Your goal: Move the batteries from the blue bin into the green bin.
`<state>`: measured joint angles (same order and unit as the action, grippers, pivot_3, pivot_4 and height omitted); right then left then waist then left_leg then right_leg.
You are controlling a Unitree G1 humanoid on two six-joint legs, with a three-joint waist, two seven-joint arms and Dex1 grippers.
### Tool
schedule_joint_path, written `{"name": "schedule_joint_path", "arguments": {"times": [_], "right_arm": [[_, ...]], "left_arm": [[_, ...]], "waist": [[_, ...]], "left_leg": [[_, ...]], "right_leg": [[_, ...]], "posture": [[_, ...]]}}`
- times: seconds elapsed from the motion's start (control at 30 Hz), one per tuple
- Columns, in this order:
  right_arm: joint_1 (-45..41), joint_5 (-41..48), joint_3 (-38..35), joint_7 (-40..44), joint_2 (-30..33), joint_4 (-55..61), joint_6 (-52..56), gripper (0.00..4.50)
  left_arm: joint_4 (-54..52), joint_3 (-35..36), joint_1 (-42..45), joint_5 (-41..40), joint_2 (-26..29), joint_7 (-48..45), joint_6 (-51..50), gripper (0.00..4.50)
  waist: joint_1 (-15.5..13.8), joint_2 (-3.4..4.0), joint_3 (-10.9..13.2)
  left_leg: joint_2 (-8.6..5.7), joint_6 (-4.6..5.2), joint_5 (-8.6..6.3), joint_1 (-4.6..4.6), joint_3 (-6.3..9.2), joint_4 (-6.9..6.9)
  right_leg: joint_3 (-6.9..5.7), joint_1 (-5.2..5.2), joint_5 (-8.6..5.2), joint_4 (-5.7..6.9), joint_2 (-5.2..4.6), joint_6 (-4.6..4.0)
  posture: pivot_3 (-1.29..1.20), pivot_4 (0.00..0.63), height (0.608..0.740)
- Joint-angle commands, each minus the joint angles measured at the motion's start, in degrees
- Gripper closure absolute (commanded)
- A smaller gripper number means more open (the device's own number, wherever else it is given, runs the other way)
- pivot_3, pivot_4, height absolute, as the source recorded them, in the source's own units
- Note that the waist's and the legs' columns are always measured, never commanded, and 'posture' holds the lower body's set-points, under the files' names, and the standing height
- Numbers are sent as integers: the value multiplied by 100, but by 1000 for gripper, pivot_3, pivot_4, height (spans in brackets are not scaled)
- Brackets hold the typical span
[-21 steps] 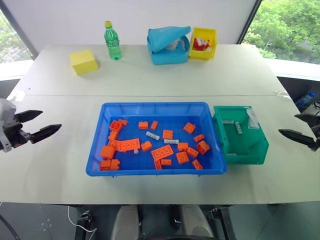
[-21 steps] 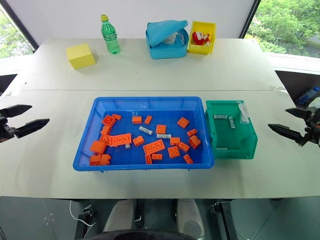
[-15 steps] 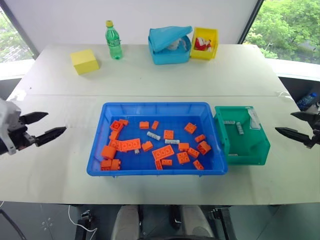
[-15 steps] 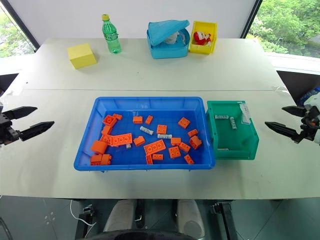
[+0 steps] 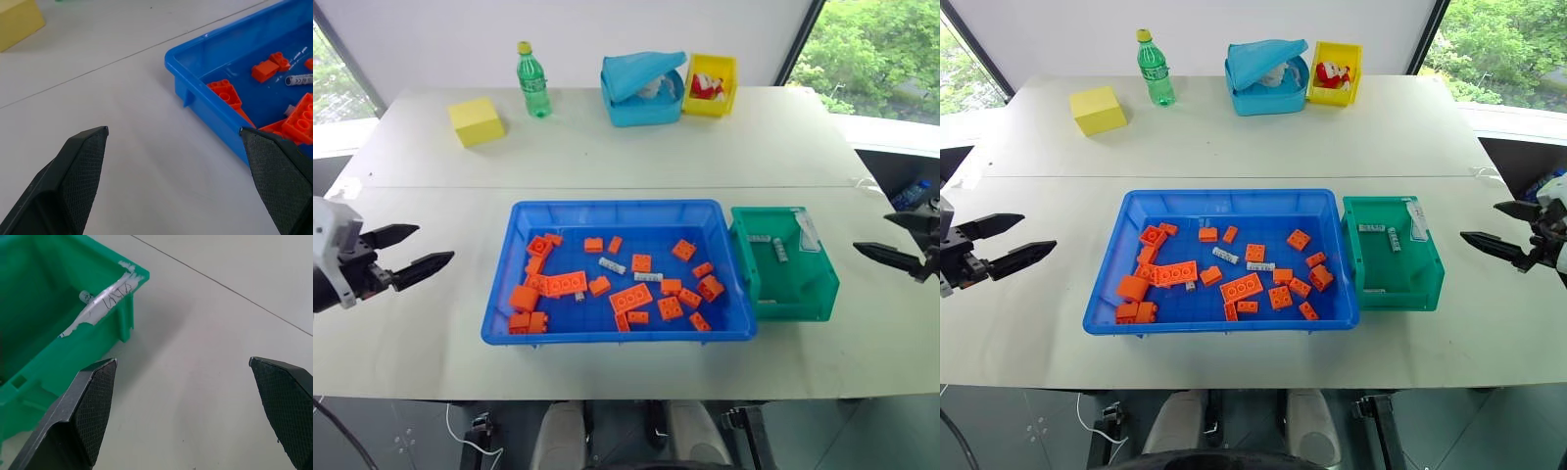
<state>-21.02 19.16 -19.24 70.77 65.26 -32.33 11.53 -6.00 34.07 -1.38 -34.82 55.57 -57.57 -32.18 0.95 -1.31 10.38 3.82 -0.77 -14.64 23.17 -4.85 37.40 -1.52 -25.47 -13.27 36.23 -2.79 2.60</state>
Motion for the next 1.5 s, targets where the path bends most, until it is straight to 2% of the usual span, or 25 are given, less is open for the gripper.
{"name": "schedule_joint_path", "arguments": {"times": [0.03, 0.13, 0.23, 0.3, 0.37, 0.57, 0.7, 0.87, 0.97, 1.33, 1.43, 1.5], "right_arm": [[-729, 159, 260, 308, 220, 702, 325, 48], [-1624, 177, 898, 526, -56, 1361, 712, 48], [-2363, 87, 1590, 557, -614, 1886, 1028, 48], [-2671, -29, 1987, 537, -993, 2125, 1140, 48], [-2989, -67, 2555, 457, -1642, 2517, 1422, 48], [-3140, -455, 3963, 64, -3130, 3228, 2127, 48], [-3175, -857, 4647, -319, -3902, 3269, 2231, 48], [-3360, -1202, 5071, -753, -4733, 2948, 2460, 48], [-3487, -1514, 5332, -946, -5142, 2459, 2222, 48], [-3591, -2121, 5494, -1006, -5713, 1072, 1310, 48], [-3644, -1969, 5258, -967, -5906, 917, 1471, 871], [-3678, -1890, 5136, -907, -5979, 920, 1602, 1809]], "left_arm": [[-455, 111, -15, -305, 250, -396, -141, 0], [-821, 121, -99, -645, 489, -818, -480, 0], [-1130, 115, -83, -884, 681, -1074, -689, 0], [-1302, 78, -139, -892, 785, -1263, -684, 0], [-1460, 60, -411, -646, 908, -1612, -420, 0], [-1600, 158, -1091, -136, 936, -2103, 113, 0], [-1761, 286, -1254, -167, 871, -2111, 85, 0], [-1893, 438, -1333, -257, 797, -2047, -67, 0], [-1939, 468, -1330, -303, 740, -1947, -128, 0], [-1977, 495, -1151, -473, 629, -1632, -337, 0], [-1934, 457, -1107, -479, 622, -1590, -334, 0], [-1916, 436, -1076, -493, 626, -1577, -337, 0]], "waist": [[25, 5, 2], [85, 16, 9], [136, 15, 8], [138, 15, 8], [152, 15, 8], [104, 11, 7], [40, 11, 8], [18, 10, 7], [14, 4, 3], [27, -2, 0], [43, -2, 0], [44, -1, 0]], "left_leg": [[0, 0, 0, -1, -1, 2], [3, 0, 0, -3, -3, 2], [8, -1, 0, -6, 6, -3], [9, -1, 0, -5, 11, -8], [8, -1, 0, 4, 9, -13], [2, -6, 5, 49, -7, -5], [4, -11, 8, 49, -1, 6], [7, -36, 23, 48, 1, 33], [8, -36, 22, 48, 4, 44], [9, -36, 22, 50, 9, 44], [10, -36, 22, 50, 10, 44], [11, -36, 22, 50, 11, 44]], "right_leg": [[1, 0, 1, 2, 0, 0], [6, -4, 5, 6, 2, -5], [3, -5, 4, 9, 14, -8], [-1, -5, 4, 10, 15, -7], [-1, -13, 5, 10, 13, -5], [11, -97, 11, 79, 7, 5], [6, -98, 8, 89, 9, -1], [6, -90, 0, 100, 8, -20], [5, -84, 0, 102, 9, -21], [3, -84, 1, 104, 12, -19], [2, -86, 2, 108, 15, -17], [2, -87, 10, 110, 15, -3]], "posture": [[0, 150, 736], [0, 150, 736], [0, 150, 736], [0, 150, 736], [0, 150, 736], [0, 150, 736], [0, 150, 736], [0, 150, 736], [0, 150, 736], [0, 150, 736], [0, 150, 736], [0, 150, 736]]}}
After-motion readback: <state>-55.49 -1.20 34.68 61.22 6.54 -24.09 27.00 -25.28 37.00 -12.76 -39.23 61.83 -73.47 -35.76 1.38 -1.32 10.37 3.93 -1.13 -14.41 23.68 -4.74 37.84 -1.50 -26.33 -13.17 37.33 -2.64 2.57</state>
